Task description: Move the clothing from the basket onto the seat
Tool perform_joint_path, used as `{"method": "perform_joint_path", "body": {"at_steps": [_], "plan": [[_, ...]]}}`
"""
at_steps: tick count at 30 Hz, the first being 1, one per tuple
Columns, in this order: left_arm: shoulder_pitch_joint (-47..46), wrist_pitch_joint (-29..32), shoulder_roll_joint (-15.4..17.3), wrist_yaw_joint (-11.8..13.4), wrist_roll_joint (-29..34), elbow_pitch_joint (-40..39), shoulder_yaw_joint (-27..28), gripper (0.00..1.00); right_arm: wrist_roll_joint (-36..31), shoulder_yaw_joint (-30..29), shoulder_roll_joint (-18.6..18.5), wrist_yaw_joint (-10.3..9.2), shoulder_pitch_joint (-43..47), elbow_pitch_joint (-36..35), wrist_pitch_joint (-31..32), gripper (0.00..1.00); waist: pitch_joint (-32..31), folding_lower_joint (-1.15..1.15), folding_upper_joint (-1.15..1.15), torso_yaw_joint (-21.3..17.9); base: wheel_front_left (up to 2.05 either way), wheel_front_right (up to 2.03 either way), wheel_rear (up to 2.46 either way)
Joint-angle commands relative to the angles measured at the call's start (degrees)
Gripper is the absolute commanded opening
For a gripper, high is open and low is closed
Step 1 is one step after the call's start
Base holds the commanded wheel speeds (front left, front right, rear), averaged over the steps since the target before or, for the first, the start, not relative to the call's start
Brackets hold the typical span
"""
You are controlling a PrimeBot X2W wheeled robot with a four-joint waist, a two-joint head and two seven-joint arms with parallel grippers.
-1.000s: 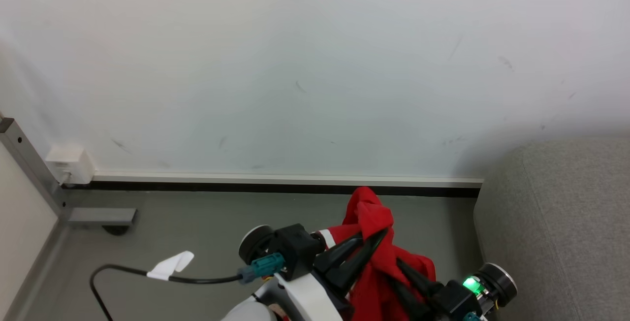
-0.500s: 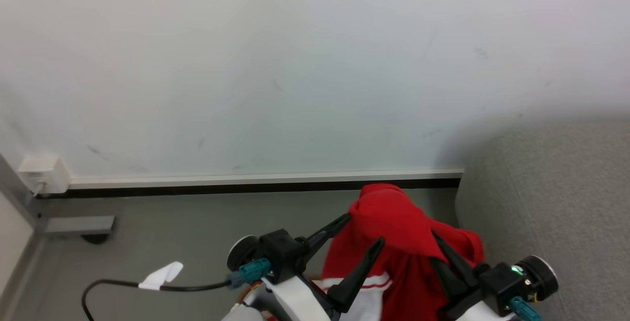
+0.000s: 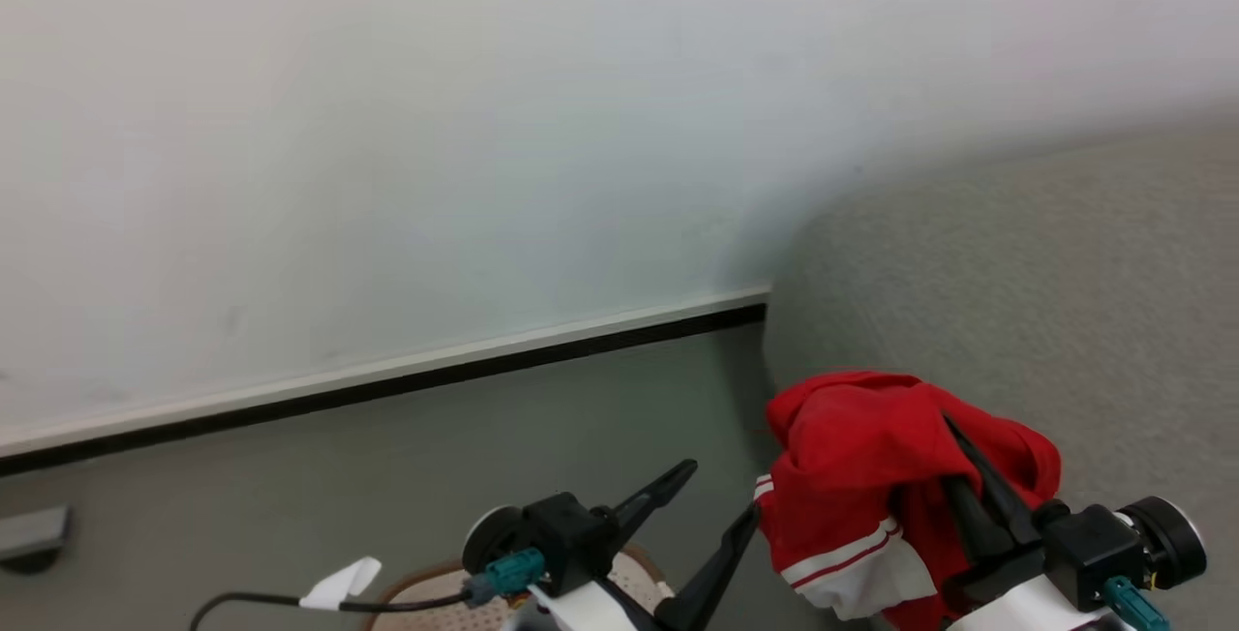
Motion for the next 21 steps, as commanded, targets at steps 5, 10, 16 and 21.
{"method": "perform_joint_path", "body": {"at_steps": [5,10,16,21], "plan": [[0.72,-1.22,-1.05,-0.48,0.3,1.5,-0.43,1.0,-0.63,-1.5,-0.66,-0.12,0.77,-1.14,-0.03,0.0,1.5,0.0,0.0,-6.84,0.0,0.0,0.0],[0.34,-1.69,-1.7,-0.8,0.65,2.52,-0.69,1.0,-0.73,-3.07,-0.88,-0.12,1.07,-1.6,-0.03,0.0,2.33,0.0,0.0,-9.66,0.0,0.0,0.0],[-0.22,-1.95,-2.21,-1.11,1.1,3.45,-0.85,1.0,-0.74,-3.94,-1.03,-0.12,1.33,-2.11,-0.03,0.0,2.94,0.0,0.0,-10.66,0.0,0.0,0.0],[-0.66,-2.05,-2.27,-1.4,1.29,3.87,-1.14,1.0,-0.88,-5.07,-0.8,-0.12,0.98,-2.69,-0.03,0.0,3.9,0.0,0.0,-10.04,0.0,0.0,0.0]]}}
